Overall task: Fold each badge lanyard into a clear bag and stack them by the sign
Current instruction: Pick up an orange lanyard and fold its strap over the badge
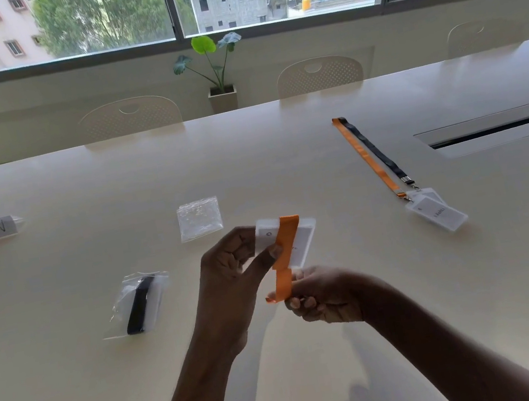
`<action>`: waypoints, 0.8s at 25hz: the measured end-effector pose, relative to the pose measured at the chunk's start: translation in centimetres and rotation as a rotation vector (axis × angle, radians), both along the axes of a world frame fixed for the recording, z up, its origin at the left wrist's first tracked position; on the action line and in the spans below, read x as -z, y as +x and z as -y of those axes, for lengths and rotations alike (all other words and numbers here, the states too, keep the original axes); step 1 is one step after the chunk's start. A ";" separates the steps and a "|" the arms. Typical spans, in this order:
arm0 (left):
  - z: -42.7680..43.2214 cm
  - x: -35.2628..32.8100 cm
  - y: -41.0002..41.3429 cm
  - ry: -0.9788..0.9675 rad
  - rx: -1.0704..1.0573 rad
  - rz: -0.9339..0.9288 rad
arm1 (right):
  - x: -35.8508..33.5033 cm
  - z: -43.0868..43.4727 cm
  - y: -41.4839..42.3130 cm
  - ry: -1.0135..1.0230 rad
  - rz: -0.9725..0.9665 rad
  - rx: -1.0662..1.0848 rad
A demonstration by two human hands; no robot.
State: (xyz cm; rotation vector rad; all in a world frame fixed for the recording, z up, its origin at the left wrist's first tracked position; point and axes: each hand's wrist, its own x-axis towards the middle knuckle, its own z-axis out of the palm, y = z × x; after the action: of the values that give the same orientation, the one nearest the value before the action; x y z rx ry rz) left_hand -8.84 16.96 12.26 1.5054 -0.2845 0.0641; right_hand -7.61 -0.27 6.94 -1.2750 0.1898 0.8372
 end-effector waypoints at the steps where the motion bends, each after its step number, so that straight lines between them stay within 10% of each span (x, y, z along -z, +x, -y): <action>1: 0.0 -0.2 0.0 -0.063 0.007 -0.035 | 0.1 -0.1 -0.4 -0.117 0.082 0.012; 4: 0.0 -0.6 0.4 -0.140 -0.047 -0.078 | 0.5 -0.6 -1.3 -0.448 0.409 0.331; 10: 0.7 0.1 1.6 -0.192 -0.238 -0.146 | -1.6 -2.7 -3.6 -0.230 0.755 0.476; 20: 0.9 0.8 1.5 -0.375 -0.130 -0.319 | -1.2 -3.0 -4.6 -0.253 0.675 0.588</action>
State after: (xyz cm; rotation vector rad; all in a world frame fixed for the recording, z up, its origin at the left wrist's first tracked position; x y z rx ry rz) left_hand -7.36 16.02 11.51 1.1374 0.0806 -0.0192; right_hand -12.17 2.70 8.09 -1.5586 0.1163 -0.1406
